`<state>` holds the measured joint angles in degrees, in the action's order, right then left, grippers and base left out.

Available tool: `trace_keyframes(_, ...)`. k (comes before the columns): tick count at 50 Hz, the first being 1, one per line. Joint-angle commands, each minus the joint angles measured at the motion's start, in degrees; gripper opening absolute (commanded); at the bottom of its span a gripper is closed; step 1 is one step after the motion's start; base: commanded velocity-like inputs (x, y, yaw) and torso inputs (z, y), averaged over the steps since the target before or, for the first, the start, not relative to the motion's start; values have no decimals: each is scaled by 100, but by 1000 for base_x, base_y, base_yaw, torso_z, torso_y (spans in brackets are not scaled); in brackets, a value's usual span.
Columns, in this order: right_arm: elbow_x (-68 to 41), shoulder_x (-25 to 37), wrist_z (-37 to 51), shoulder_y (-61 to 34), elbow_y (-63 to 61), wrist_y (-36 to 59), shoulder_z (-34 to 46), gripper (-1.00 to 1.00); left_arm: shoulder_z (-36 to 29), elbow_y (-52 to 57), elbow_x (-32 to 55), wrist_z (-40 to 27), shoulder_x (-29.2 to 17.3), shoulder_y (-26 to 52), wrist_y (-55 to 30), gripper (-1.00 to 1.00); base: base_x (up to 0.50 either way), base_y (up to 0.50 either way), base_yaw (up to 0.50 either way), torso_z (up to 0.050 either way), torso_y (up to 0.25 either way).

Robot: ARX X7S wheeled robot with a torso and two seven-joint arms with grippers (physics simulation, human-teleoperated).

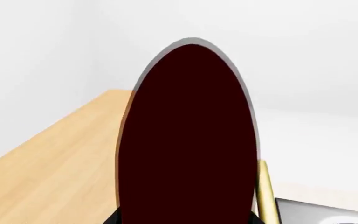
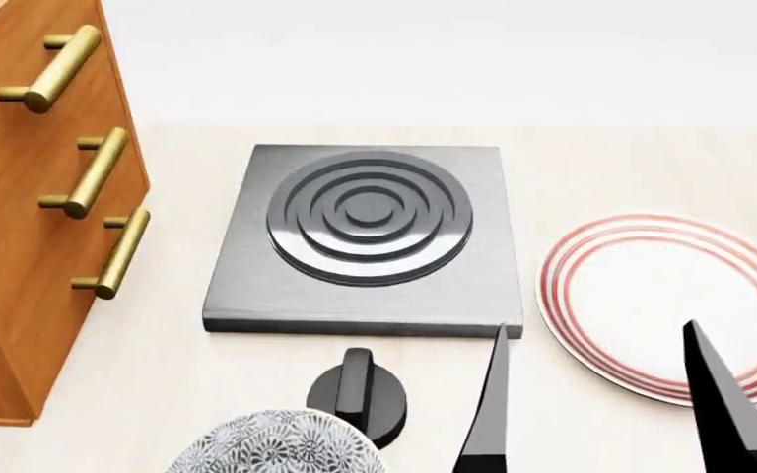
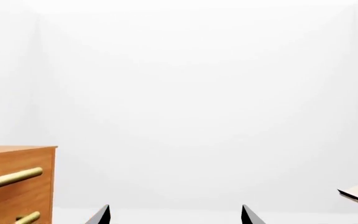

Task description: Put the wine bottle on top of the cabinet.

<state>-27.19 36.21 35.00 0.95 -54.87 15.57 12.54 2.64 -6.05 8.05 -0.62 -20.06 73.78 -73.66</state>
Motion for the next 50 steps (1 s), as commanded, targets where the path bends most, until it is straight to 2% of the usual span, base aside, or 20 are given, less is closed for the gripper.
trace_keyframes(1,23,13,4,7,35,-32,39,100,255,90,29,-158,15,-597,144,-100,0,0,3,0,0)
trace_keyframes(32,-4,66,69,-39,29,-27,88,100,322,-56,39,-215,36,-772,466,-100,-1,0,1,0,0)
trace_keyframes(33,-1,63,63,-32,44,-42,92,100,308,-47,23,-228,30,-771,518,100,0,3,0,0,0)
trace_keyframes(50,-29,85,65,-19,64,-96,115,100,361,-81,-14,-338,46,-760,727,100,0,0,0,0,0)
